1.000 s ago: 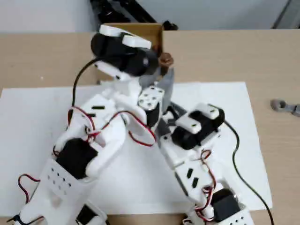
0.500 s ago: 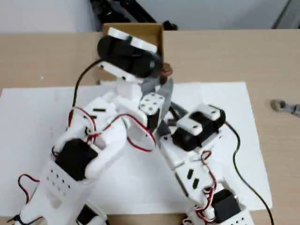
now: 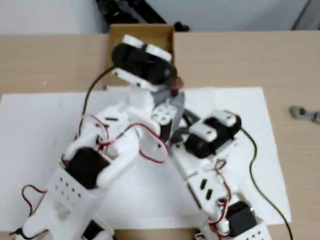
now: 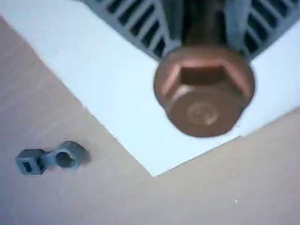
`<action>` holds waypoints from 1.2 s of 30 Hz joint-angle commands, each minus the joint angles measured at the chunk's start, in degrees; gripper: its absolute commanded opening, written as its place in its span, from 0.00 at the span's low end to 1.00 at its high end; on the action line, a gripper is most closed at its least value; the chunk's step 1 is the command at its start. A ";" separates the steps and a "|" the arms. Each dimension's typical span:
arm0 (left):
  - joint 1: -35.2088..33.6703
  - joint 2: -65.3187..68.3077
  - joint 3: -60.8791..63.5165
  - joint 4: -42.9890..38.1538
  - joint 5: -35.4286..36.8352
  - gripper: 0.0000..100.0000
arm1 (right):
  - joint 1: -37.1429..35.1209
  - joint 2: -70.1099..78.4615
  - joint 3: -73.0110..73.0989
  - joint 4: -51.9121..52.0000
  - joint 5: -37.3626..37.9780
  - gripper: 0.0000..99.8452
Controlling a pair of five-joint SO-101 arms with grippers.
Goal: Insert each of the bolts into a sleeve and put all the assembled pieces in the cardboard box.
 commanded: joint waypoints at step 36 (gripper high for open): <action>-20.22 -0.62 -16.75 22.51 -21.36 0.00 | 0.57 30.64 -30.33 -9.45 -0.44 0.00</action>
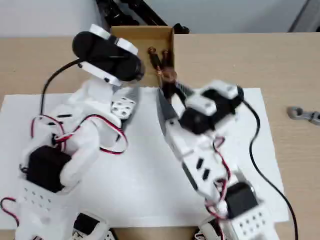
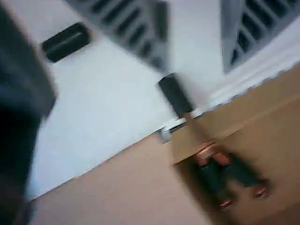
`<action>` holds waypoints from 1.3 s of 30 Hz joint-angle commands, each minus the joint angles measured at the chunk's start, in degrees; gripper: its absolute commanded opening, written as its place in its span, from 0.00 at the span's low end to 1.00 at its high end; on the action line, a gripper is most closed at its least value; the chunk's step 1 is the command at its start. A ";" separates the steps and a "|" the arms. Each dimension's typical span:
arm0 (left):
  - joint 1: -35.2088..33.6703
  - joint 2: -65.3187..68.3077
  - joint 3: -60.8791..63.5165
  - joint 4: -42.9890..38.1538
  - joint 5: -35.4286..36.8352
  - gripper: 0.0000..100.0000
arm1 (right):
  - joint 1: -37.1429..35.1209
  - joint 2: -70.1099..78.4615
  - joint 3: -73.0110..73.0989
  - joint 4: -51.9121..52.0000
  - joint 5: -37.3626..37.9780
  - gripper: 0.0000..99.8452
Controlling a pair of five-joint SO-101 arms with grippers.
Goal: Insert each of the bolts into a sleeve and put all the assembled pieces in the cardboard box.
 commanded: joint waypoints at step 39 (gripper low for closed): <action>-24.44 -0.62 14.20 12.75 -1.85 0.01 | 12.18 102.90 -54.33 -38.02 -0.88 0.01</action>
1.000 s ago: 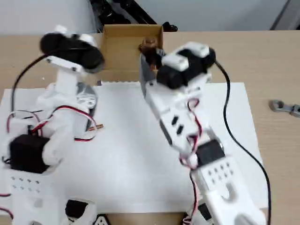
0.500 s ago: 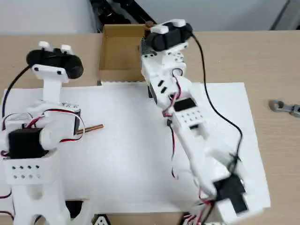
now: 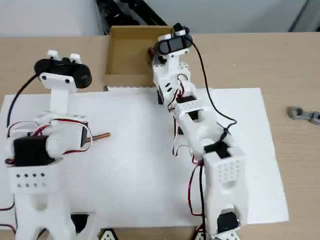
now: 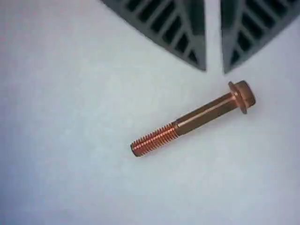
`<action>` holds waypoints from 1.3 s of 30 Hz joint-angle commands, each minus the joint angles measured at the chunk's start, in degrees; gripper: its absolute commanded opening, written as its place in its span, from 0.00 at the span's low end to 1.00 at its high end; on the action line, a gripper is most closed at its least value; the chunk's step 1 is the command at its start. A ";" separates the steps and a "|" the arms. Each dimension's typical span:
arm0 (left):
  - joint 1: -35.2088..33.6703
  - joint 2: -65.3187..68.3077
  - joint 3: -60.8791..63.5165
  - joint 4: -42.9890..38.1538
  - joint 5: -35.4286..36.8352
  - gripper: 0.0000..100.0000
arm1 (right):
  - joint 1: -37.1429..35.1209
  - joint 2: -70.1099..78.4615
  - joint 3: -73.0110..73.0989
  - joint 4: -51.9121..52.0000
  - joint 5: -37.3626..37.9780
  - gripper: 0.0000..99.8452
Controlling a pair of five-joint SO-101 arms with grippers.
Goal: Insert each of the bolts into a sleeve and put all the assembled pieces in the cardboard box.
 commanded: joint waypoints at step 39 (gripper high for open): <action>-0.26 39.82 -12.00 9.05 -12.40 0.10 | 4.18 -41.71 -5.54 62.20 -15.30 0.19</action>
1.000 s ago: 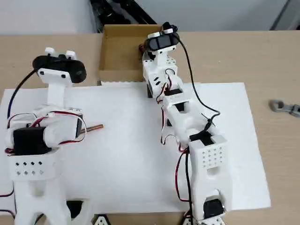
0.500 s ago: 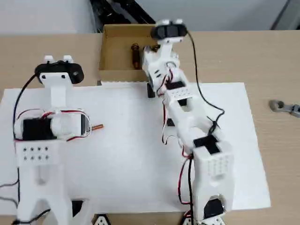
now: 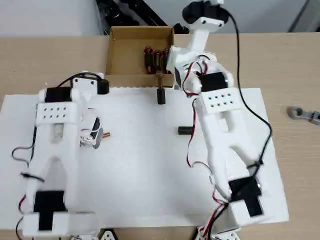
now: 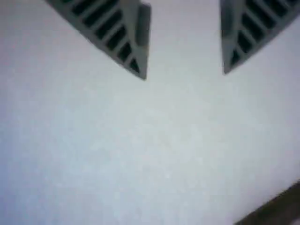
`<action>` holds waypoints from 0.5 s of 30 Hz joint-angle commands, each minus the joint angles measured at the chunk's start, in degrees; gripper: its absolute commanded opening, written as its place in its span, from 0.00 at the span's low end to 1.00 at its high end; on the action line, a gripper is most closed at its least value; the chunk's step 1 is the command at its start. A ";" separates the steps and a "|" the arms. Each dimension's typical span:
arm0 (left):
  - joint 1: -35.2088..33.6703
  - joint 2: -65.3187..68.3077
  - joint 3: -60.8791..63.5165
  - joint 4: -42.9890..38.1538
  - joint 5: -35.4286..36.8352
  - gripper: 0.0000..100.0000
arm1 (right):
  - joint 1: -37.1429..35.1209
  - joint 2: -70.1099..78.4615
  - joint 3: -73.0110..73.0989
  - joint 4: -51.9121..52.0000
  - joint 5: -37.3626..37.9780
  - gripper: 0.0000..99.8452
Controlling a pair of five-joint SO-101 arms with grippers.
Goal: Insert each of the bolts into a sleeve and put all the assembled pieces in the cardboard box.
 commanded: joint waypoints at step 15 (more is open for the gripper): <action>-4.57 12.75 -5.67 -7.38 -47.38 0.10 | 1.63 -16.84 -1.85 20.79 1.49 0.19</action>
